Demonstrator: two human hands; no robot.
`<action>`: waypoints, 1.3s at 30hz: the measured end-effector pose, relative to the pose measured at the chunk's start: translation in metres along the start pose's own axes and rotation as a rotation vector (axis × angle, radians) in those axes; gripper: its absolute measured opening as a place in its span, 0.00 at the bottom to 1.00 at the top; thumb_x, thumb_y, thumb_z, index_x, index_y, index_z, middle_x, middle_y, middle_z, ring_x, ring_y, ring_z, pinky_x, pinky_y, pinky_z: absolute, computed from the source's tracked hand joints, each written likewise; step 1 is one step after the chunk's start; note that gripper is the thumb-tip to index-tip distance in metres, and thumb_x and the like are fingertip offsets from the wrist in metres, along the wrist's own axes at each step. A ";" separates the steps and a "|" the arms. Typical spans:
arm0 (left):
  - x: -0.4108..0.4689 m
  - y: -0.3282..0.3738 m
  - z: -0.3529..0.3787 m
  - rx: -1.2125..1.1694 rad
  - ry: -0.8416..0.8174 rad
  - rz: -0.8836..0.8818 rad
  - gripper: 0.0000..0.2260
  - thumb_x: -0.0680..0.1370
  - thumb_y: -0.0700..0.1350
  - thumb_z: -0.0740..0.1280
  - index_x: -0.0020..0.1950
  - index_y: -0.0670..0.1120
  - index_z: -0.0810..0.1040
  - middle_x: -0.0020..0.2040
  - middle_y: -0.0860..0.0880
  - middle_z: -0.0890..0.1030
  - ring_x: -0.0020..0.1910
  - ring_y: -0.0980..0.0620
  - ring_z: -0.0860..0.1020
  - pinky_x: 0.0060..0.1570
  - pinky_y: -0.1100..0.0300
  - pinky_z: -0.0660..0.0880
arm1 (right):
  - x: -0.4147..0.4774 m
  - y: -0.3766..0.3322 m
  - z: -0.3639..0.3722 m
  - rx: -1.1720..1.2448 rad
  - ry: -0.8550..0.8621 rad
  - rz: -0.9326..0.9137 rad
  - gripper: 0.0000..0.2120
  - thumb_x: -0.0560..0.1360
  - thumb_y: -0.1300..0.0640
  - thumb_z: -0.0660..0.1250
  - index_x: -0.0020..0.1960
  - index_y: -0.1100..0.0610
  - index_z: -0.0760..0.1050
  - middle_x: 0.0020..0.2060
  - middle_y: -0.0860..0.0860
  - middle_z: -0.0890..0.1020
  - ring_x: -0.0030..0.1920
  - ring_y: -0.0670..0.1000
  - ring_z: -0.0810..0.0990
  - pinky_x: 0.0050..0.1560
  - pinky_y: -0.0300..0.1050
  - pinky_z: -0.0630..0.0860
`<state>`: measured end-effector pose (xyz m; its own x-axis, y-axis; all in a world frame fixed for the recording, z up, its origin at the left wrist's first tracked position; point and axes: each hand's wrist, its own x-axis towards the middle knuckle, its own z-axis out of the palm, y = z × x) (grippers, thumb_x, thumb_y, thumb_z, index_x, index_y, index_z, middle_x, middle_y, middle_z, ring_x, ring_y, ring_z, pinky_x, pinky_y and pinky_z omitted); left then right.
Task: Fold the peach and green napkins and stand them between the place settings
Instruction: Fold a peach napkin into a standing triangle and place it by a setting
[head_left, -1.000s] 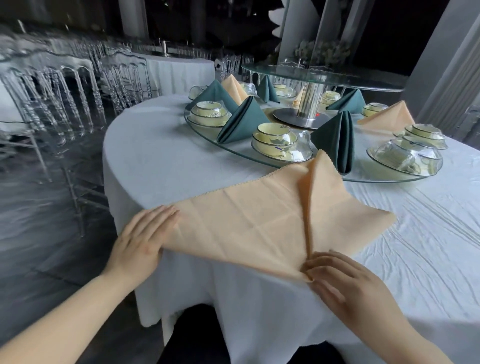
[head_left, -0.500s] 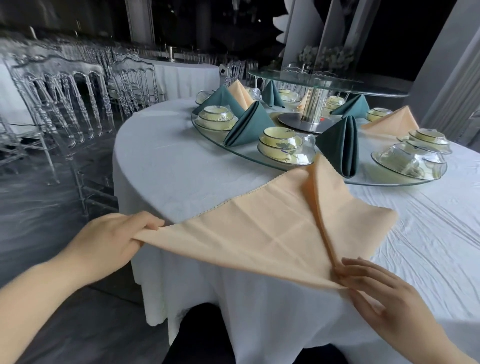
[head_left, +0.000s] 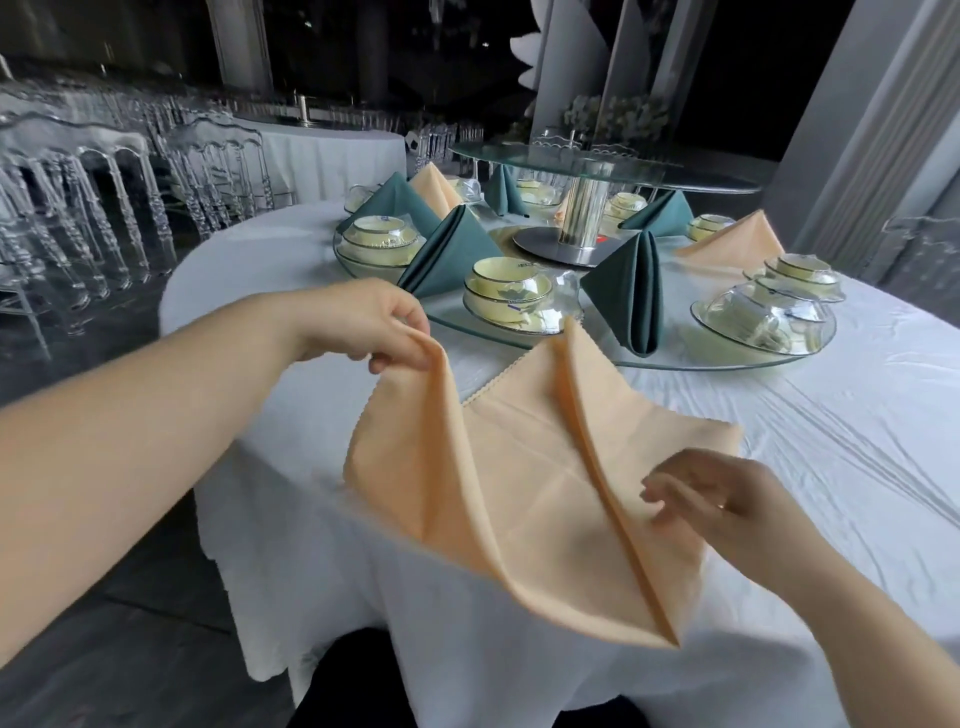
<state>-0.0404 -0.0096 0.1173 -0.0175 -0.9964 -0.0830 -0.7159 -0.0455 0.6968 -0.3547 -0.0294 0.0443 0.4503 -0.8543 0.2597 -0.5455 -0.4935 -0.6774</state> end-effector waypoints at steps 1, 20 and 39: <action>0.017 0.005 0.005 0.037 -0.001 -0.008 0.08 0.66 0.46 0.74 0.36 0.48 0.75 0.22 0.55 0.72 0.24 0.59 0.68 0.28 0.63 0.60 | 0.012 0.002 0.003 -0.089 0.035 -0.003 0.11 0.73 0.59 0.66 0.35 0.47 0.77 0.37 0.45 0.82 0.42 0.48 0.80 0.42 0.41 0.69; 0.143 0.015 0.117 0.087 0.407 -0.044 0.09 0.76 0.55 0.63 0.48 0.52 0.65 0.47 0.53 0.77 0.49 0.47 0.75 0.44 0.59 0.67 | 0.049 0.047 0.027 -0.378 -0.029 -0.102 0.35 0.63 0.35 0.46 0.60 0.49 0.74 0.64 0.42 0.72 0.66 0.44 0.66 0.60 0.31 0.55; -0.006 0.040 0.188 0.639 0.140 0.507 0.26 0.76 0.55 0.48 0.58 0.43 0.79 0.57 0.48 0.81 0.57 0.52 0.79 0.59 0.60 0.62 | 0.044 0.039 0.028 -0.403 0.021 -0.092 0.31 0.67 0.41 0.46 0.58 0.55 0.76 0.63 0.51 0.75 0.65 0.51 0.70 0.64 0.39 0.59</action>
<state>-0.2005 0.0077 0.0118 -0.3883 -0.8865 0.2517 -0.9040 0.4195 0.0830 -0.3369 -0.0822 0.0101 0.4977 -0.8050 0.3230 -0.7388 -0.5885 -0.3283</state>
